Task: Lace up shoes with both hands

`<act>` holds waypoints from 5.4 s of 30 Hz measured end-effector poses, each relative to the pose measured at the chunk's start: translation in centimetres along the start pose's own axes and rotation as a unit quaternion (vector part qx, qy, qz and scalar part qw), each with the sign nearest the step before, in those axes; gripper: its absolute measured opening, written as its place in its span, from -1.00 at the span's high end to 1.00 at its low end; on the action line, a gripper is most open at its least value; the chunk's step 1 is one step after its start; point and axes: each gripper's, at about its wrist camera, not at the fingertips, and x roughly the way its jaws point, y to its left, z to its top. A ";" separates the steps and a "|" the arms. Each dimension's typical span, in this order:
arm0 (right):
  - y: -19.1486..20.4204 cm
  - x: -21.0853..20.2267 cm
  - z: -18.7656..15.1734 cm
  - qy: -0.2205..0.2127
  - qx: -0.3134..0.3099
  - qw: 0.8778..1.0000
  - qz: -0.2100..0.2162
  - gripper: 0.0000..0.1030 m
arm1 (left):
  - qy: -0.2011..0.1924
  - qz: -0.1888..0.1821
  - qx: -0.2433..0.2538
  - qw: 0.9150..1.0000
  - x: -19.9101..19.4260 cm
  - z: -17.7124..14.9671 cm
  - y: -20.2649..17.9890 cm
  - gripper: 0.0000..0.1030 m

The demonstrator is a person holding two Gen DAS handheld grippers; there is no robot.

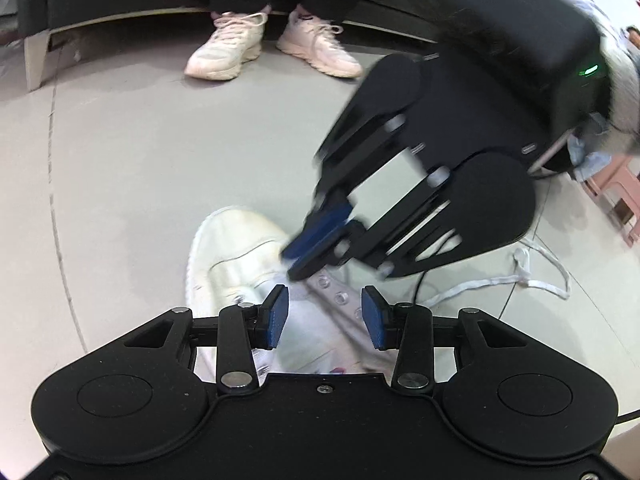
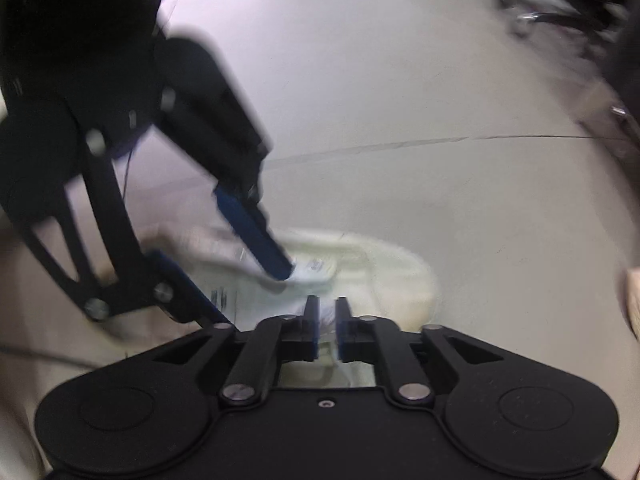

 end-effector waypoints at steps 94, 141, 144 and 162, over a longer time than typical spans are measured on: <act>5.1 1.4 -0.9 -0.073 0.009 0.989 -0.129 0.95 | -0.027 0.022 0.006 0.999 -4.4 0.3 0.8 0.71; 2.9 5.4 1.9 -0.035 0.071 0.994 -0.082 0.92 | 0.021 0.083 -0.066 0.994 -2.6 -0.7 2.5 0.94; 2.3 5.3 2.0 -0.017 0.097 0.993 -0.060 0.95 | 0.020 0.081 -0.067 0.994 -2.5 -0.7 2.8 0.93; -1.0 6.8 4.1 0.072 0.152 0.986 0.014 0.95 | 0.020 0.085 -0.044 0.995 -2.1 -0.3 2.1 0.93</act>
